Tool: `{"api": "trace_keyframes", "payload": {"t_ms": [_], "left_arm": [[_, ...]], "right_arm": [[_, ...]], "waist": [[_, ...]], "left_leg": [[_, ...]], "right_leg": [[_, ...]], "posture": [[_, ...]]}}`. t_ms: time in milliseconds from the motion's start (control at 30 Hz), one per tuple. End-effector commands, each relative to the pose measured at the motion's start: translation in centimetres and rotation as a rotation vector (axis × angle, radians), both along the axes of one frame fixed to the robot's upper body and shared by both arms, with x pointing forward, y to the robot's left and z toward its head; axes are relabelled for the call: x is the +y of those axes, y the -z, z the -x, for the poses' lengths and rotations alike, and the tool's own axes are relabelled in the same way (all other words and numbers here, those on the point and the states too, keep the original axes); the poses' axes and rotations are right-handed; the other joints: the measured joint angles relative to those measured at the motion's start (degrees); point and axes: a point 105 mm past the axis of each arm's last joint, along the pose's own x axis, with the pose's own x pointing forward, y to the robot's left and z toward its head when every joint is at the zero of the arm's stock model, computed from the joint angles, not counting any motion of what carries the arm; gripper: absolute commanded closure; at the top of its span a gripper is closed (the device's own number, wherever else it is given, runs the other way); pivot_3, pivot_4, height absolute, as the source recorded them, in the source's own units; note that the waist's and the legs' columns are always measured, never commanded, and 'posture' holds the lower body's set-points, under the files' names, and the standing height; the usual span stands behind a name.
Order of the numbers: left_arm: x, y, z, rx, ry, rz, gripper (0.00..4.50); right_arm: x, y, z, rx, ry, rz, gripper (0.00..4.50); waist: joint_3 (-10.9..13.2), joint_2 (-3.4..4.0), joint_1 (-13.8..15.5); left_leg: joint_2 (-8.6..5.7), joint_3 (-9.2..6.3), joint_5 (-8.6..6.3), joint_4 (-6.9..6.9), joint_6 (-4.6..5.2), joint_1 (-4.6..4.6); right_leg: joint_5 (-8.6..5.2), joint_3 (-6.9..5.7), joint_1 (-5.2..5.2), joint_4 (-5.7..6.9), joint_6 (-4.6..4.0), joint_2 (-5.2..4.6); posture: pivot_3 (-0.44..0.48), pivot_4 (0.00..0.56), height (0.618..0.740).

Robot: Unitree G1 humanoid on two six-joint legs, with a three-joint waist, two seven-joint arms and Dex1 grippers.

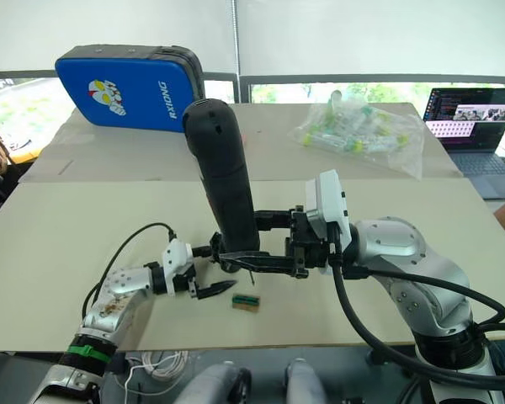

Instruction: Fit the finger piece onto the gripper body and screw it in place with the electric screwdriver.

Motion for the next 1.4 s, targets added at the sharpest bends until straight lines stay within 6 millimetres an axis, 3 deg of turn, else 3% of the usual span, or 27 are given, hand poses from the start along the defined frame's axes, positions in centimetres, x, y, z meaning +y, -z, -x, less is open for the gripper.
{"api": "trace_keyframes", "payload": {"t_ms": [33,167,1033,1133,1233,1400], "left_arm": [[-0.8,1.0,0.0,0.032,-0.029,-0.008,0.04],[-0.9,1.2,-0.9,0.042,-0.091,-0.009,0.04],[-2.6,1.1,-1.3,0.056,-0.041,-0.021,0.04],[-2.3,1.3,-1.1,0.063,-0.040,-0.030,0.84],[-2.3,1.4,-1.0,0.066,-0.036,-0.034,2.22],[-2.5,1.3,-0.9,0.061,-0.026,-0.034,2.21]], "right_arm": [[0.0,-1.1,0.5,-0.053,-0.012,-0.031,2.54],[0.0,-1.2,0.5,-0.055,-0.012,-0.031,2.54],[0.0,-1.3,0.4,-0.063,0.000,-0.033,2.54],[0.0,-1.4,0.4,-0.064,0.003,-0.034,2.54],[0.0,-1.5,0.4,-0.067,0.003,-0.038,2.54],[0.4,-3.0,0.3,-0.074,-0.016,-0.089,2.54]], "waist": [[0.00,0.00,0.44],[0.00,0.00,1.31],[-0.01,0.01,2.12],[-0.01,0.01,2.01],[-0.01,0.01,1.84],[-0.01,0.01,1.62]], "left_leg": [[-0.01,-0.01,0.00,0.00,0.00,0.01],[-0.02,-0.01,0.00,0.00,0.00,0.13],[-0.04,-0.01,0.00,0.02,0.00,0.13],[-0.03,-0.01,0.00,0.02,0.00,0.13],[-0.03,-0.01,0.00,0.02,0.00,0.13],[-0.02,-0.01,0.00,0.02,0.00,0.12]], "right_leg": [[0.00,-0.02,-0.01,0.00,0.00,-0.01],[0.01,-0.04,0.00,-0.04,0.03,-0.03],[0.03,-0.11,0.06,-0.06,0.07,-0.07],[0.03,-0.10,0.06,-0.06,0.07,-0.07],[0.03,-0.10,0.05,-0.05,0.07,-0.06],[0.03,-0.09,0.05,-0.05,0.07,-0.06]], "posture": [[0.000,0.150,0.740],[0.000,0.150,0.740],[0.000,0.150,0.740],[0.000,0.150,0.740],[0.000,0.150,0.740],[0.000,0.150,0.740]]}}
